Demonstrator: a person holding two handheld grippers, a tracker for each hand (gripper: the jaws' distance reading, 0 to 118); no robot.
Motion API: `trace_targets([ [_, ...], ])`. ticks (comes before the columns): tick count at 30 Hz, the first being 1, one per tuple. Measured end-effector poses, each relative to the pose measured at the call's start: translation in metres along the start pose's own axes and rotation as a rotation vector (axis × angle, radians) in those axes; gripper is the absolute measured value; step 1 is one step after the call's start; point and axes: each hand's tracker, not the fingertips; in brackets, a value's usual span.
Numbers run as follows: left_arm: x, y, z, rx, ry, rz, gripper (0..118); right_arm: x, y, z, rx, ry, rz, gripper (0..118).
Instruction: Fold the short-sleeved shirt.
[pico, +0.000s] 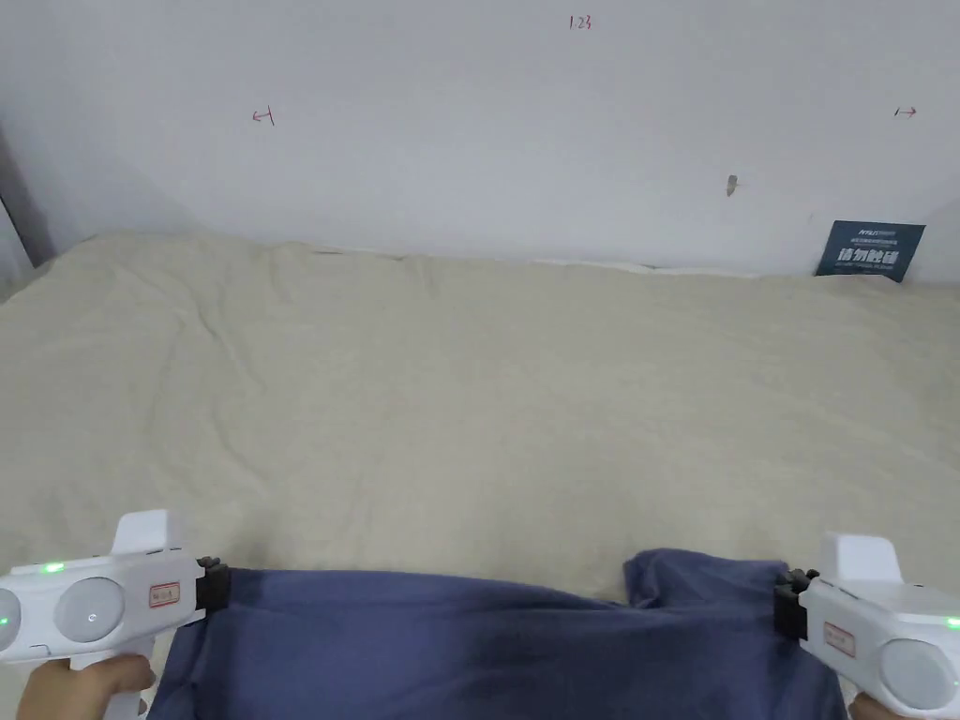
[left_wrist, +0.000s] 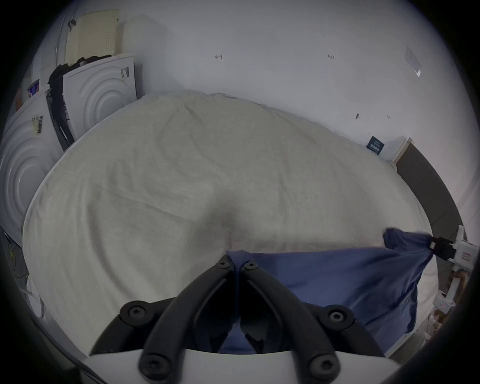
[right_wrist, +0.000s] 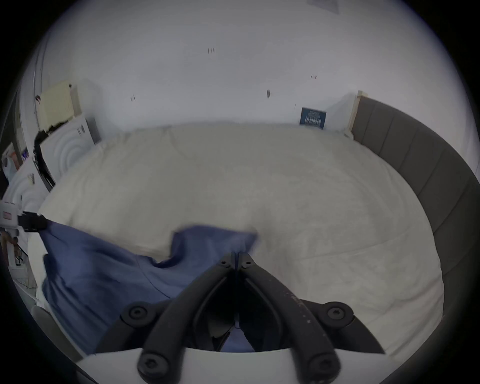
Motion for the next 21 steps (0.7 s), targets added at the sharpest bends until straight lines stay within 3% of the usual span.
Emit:
trace_targets([
  [5, -0.001, -0.012, 0.059, 0.044, -0.015, 0.009, 4, 0.012, -0.018, 0.072, 0.084, 0.067, -0.075, 3],
  [12, -0.019, -0.060, 0.094, 0.025, -0.023, 0.010, 4, 0.008, -0.084, 0.129, 0.075, 0.070, -0.115, 3],
  [21, -0.031, -0.160, 0.072, -0.144, 0.064, 0.000, 4, 0.012, -0.185, 0.100, -0.135, 0.003, -0.210, 3],
])
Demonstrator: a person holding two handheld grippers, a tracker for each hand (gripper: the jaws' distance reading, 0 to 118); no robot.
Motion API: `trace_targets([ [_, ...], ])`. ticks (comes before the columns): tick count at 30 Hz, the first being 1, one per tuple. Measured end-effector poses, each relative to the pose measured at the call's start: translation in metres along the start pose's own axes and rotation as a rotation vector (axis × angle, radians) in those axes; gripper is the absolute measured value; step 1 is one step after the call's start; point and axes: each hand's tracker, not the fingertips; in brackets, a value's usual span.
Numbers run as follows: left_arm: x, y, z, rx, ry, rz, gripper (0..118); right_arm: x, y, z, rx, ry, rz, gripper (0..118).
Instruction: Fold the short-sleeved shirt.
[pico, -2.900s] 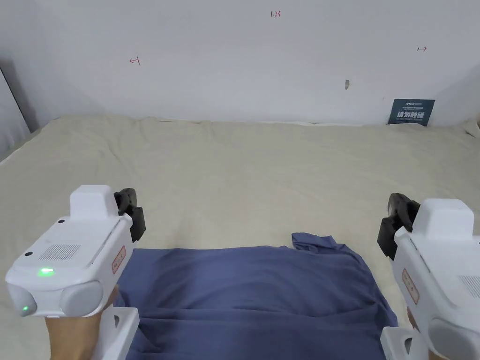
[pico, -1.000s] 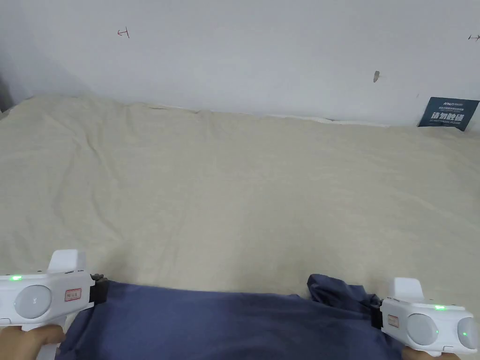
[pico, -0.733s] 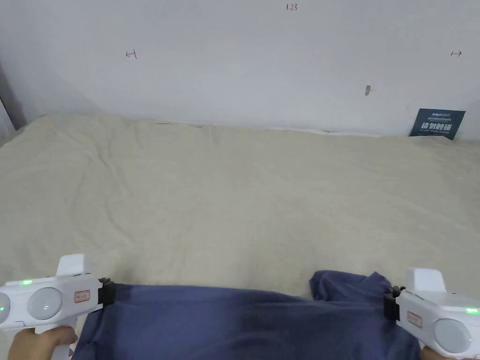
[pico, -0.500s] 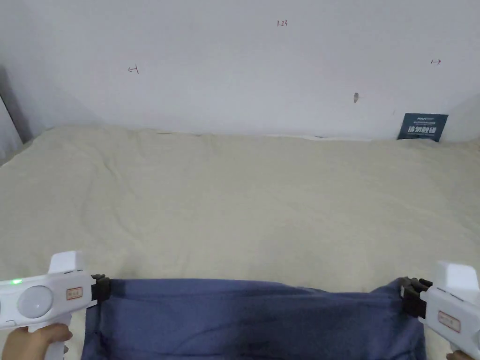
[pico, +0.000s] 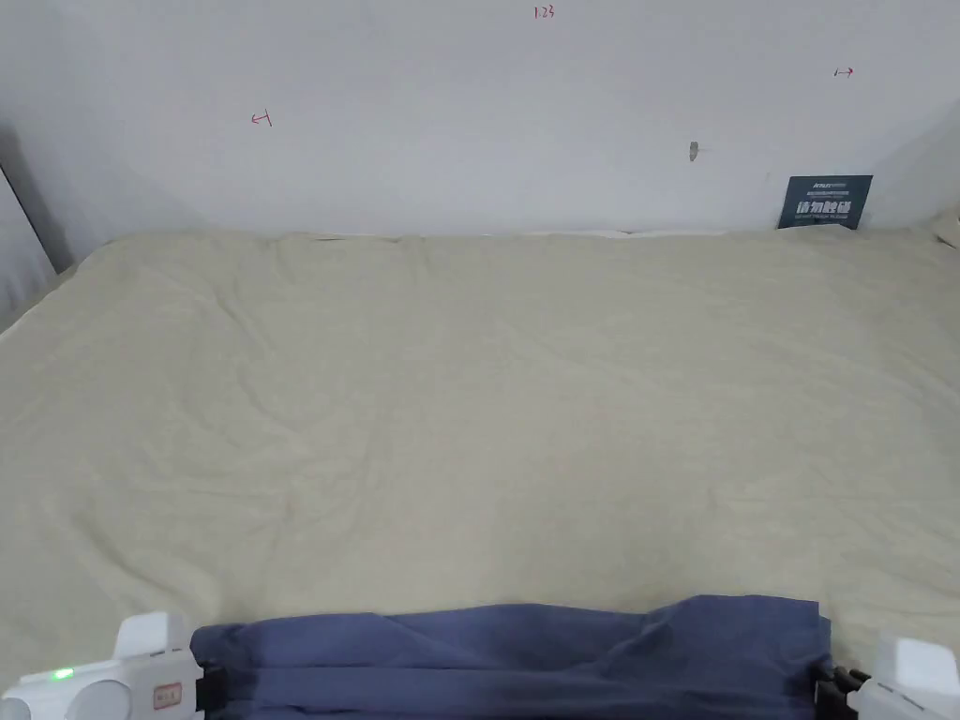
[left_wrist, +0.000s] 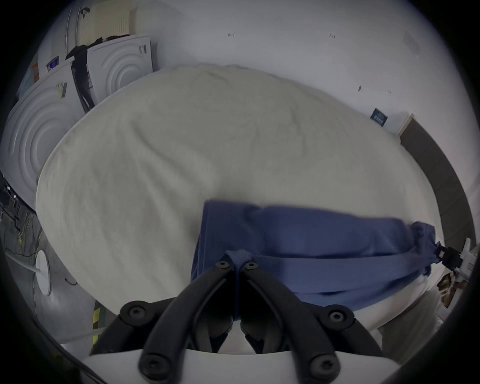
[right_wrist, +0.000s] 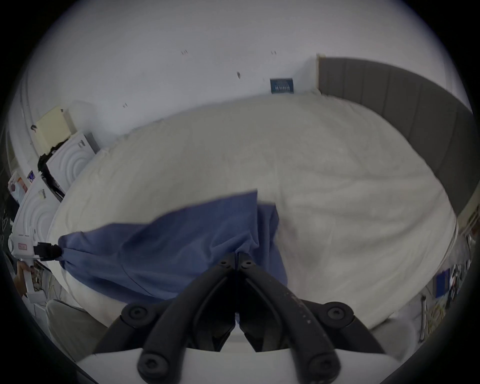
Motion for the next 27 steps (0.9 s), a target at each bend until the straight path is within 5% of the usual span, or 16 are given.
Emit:
trace_targets([
  [6, 0.009, -0.016, -0.005, -0.001, 0.051, -0.014, 9, 0.003, -0.017, -0.018, -0.035, -0.050, -0.040, 5],
  [8, 0.011, -0.012, -0.009, 0.013, 0.077, -0.027, 39, -0.001, -0.011, -0.010, -0.010, -0.059, -0.045, 26],
  [11, 0.022, -0.001, 0.011, 0.052, 0.064, -0.017, 69, -0.014, 0.008, 0.012, 0.067, -0.096, 0.003, 41],
  [12, 0.026, 0.005, 0.021, 0.090, 0.025, -0.011, 97, -0.018, 0.018, 0.019, 0.096, -0.094, 0.026, 71],
  [13, 0.032, 0.011, 0.032, 0.143, -0.001, -0.010, 109, -0.022, 0.026, 0.027, 0.132, -0.090, 0.049, 89],
  [15, 0.049, 0.028, 0.064, 0.256, -0.032, -0.021, 107, -0.035, 0.046, 0.051, 0.242, -0.079, 0.085, 105],
  [24, 0.105, 0.066, 0.152, 0.694, -0.030, -0.069, 106, -0.095, 0.098, 0.141, 0.627, -0.050, 0.156, 102],
  [27, 0.119, 0.063, 0.171, 0.806, -0.047, -0.116, 94, -0.109, 0.099, 0.151, 0.697, -0.071, 0.194, 101],
])
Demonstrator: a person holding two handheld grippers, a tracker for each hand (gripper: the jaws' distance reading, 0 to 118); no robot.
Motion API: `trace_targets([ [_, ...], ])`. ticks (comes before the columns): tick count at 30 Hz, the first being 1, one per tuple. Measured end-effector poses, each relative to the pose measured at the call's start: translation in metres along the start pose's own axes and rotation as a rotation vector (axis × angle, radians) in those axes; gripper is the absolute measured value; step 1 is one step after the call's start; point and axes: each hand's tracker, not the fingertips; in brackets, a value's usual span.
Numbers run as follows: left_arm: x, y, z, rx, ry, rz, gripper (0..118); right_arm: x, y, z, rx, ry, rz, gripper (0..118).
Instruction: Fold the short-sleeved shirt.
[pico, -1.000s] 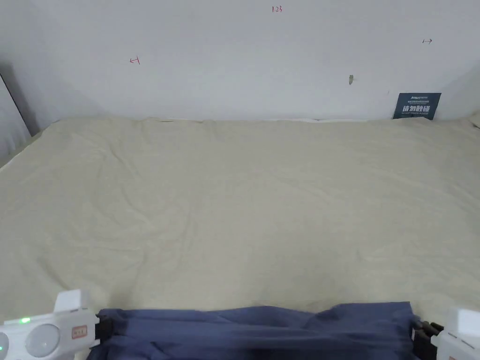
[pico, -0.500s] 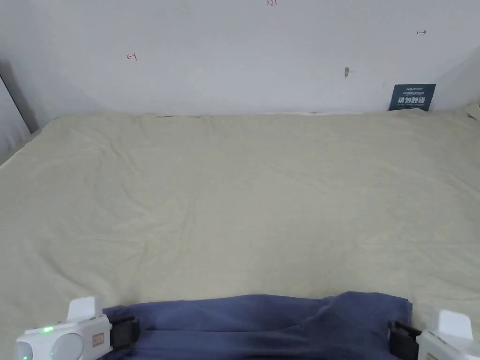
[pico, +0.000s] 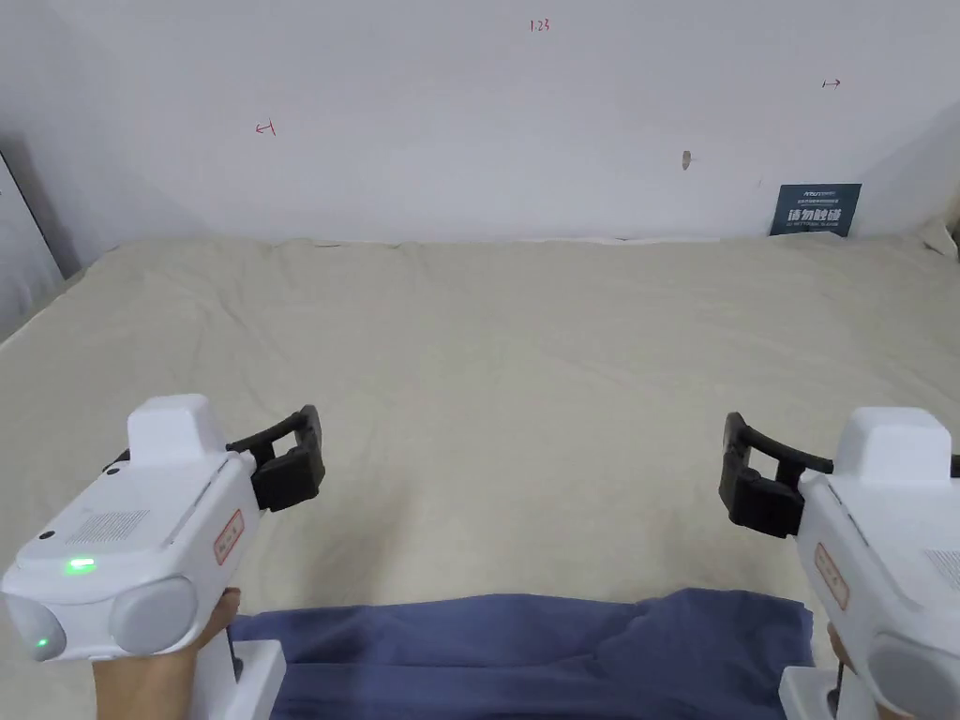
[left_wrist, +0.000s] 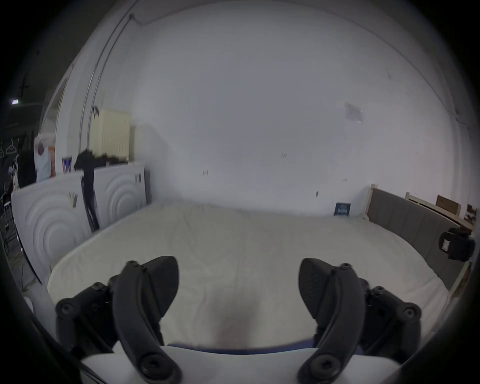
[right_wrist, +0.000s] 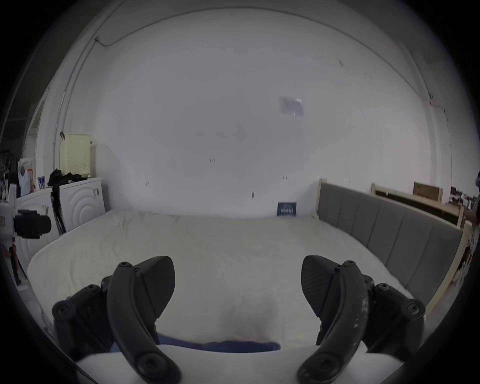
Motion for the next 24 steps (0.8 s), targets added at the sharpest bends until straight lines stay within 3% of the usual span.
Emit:
trace_targets([
  [2, 0.009, 0.002, 0.005, 0.047, 0.010, -0.032, 83, -0.007, 0.002, 0.004, 0.028, -0.005, 0.028, 95],
  [4, 0.016, -0.001, 0.009, 0.095, -0.002, -0.058, 54, -0.013, 0.001, 0.009, 0.044, -0.015, 0.052, 73],
  [5, 0.018, -0.002, 0.011, 0.102, -0.011, -0.062, 33, -0.015, 0.001, 0.011, 0.048, -0.012, 0.054, 54],
  [6, 0.021, -0.004, 0.012, 0.095, -0.009, -0.062, 2, -0.015, -0.001, 0.011, 0.052, -0.010, 0.057, 22],
  [7, 0.024, -0.006, 0.012, 0.088, -0.009, -0.071, 0, -0.016, -0.002, 0.011, 0.055, -0.005, 0.058, 3],
  [19, 0.029, -0.006, 0.018, -0.010, -0.063, -0.090, 0, -0.008, -0.010, 0.009, 0.037, 0.000, 0.041, 2],
  [24, -0.018, -0.018, -0.006, -0.248, -0.184, 0.087, 0, -0.007, -0.009, 0.003, 0.021, 0.005, 0.045, 2],
])
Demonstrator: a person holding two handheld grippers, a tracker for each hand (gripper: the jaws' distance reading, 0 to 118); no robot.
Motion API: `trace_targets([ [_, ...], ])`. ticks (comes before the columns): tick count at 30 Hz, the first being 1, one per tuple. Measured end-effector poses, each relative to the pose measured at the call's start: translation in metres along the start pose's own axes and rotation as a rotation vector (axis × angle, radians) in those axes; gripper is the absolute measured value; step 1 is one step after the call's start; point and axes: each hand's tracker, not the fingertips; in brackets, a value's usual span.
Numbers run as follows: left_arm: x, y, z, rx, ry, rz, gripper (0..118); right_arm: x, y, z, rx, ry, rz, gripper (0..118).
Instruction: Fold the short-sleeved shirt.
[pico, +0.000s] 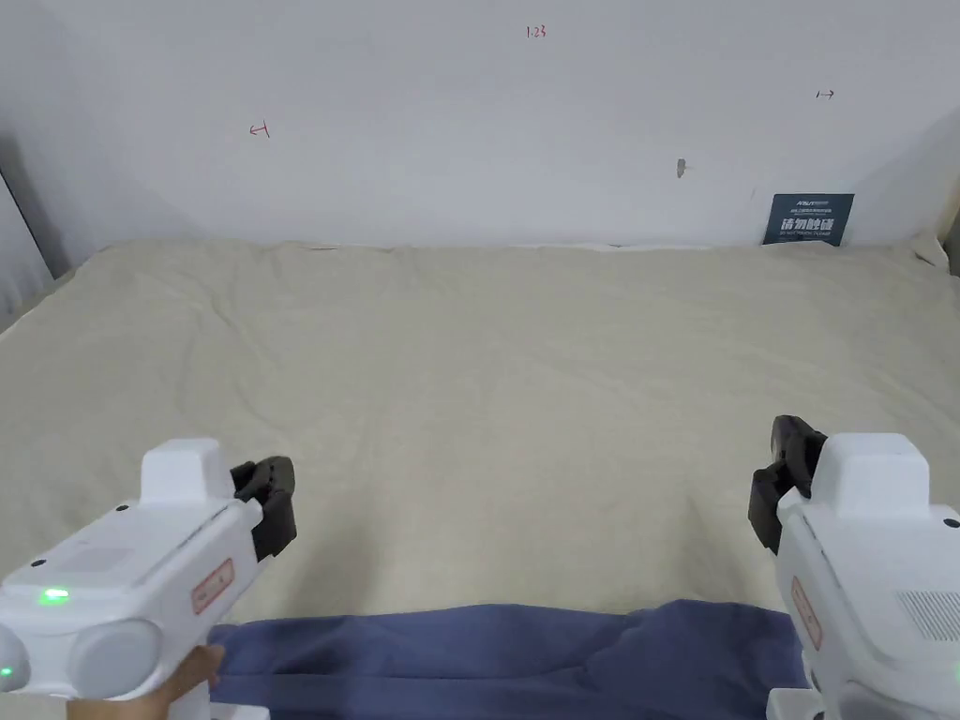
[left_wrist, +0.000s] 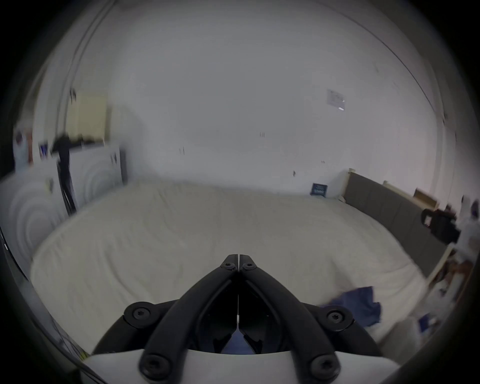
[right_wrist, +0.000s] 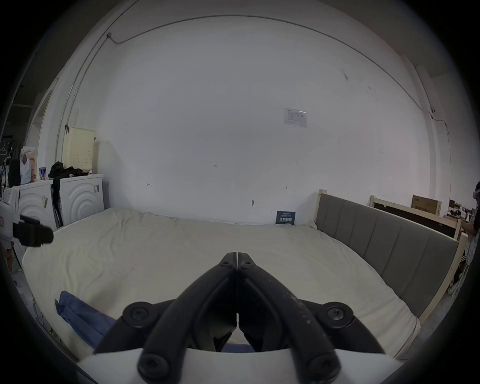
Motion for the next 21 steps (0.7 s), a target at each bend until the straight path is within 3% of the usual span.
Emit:
trace_targets([
  [5, -0.069, -0.020, -0.014, -0.219, -0.156, 0.204, 0, -0.003, -0.001, -0.007, -0.019, -0.001, 0.014, 2],
  [14, -0.176, -0.073, -0.050, -0.405, -0.122, 0.377, 5, -0.019, -0.015, -0.031, -0.105, 0.018, 0.022, 2],
  [16, -0.183, -0.079, -0.057, -0.464, -0.093, 0.417, 41, -0.026, -0.019, -0.038, -0.124, 0.023, 0.022, 2],
  [17, -0.188, -0.083, -0.061, -0.489, -0.090, 0.430, 66, -0.029, -0.021, -0.041, -0.131, 0.025, 0.020, 2],
  [20, -0.202, -0.098, -0.077, -0.538, -0.072, 0.460, 86, -0.038, -0.025, -0.049, -0.154, 0.044, 0.012, 2],
  [21, -0.205, -0.103, -0.081, -0.556, -0.074, 0.470, 106, -0.042, -0.027, -0.052, -0.162, 0.046, 0.014, 2],
])
